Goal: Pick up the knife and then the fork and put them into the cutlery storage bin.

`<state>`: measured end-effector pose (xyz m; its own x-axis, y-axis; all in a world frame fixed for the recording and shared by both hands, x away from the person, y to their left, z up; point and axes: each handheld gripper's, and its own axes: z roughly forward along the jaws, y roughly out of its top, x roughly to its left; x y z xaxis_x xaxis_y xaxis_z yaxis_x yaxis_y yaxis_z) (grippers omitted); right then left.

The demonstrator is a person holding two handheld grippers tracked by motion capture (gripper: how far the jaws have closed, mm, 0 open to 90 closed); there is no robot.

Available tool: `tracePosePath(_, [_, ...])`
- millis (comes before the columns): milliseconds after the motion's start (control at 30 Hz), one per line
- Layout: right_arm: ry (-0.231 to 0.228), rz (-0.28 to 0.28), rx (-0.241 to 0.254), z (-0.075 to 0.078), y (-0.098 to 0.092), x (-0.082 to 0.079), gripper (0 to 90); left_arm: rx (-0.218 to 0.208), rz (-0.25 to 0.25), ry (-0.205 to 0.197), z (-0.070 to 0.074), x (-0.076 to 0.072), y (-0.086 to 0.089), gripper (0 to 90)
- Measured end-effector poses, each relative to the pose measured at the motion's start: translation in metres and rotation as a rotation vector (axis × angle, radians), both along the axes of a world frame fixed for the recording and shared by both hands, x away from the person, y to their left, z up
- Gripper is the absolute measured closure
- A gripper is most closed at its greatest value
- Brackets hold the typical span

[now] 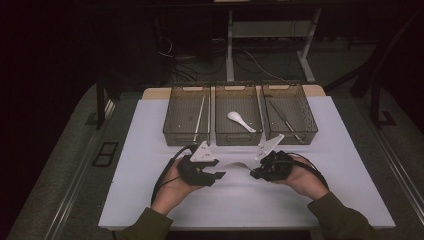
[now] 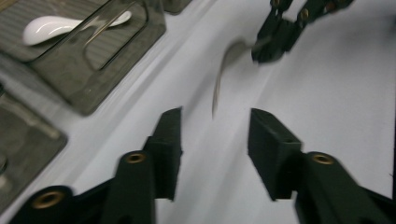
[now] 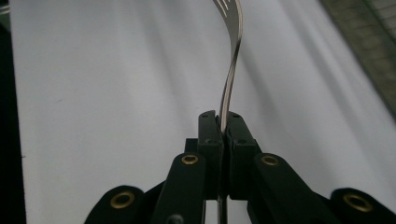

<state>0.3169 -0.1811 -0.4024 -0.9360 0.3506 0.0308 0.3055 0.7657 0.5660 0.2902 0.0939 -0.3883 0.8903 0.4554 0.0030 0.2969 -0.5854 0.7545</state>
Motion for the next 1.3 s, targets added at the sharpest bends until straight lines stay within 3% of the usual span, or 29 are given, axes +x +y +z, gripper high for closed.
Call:
tracePosePath(133, [0.002, -0.073, 0.033, 0.009, -0.014, 0.004, 86.7, -0.068, 0.032, 0.011, -0.006, -0.002, 0.018, 42.1])
tracePosePath(233, [-0.01, -0.124, 0.051, 0.018, -0.025, 0.01, 86.7, -0.083, 0.026, 0.032, -0.014, -0.002, 0.027, 36.8])
tracePosePath(367, [-0.019, -0.202, 0.112, 0.035, -0.045, 0.023, 86.7, -0.119, 0.042, 0.045, -0.025, -0.008, 0.038, 28.7])
tracePosePath(533, [-0.036, -0.261, 0.162, 0.049, -0.064, 0.043, 86.6, -0.139, 0.049, 0.057, -0.034, -0.011, 0.051, 23.2])
tracePosePath(900, [-0.067, -0.396, 0.202, 0.08, -0.087, 0.096, 86.6, -0.172, 0.09, 0.028, -0.033, -0.01, 0.059, 12.9])
tracePosePath(1100, [-0.07, -0.481, 0.204, 0.08, -0.098, 0.128, 86.6, -0.181, 0.104, 0.017, -0.033, -0.01, 0.061, 10.7])
tracePosePath(1300, [-0.041, -0.568, 0.193, 0.065, -0.114, 0.15, 86.6, -0.173, 0.107, 0.021, -0.033, -0.009, 0.06, 9.1])
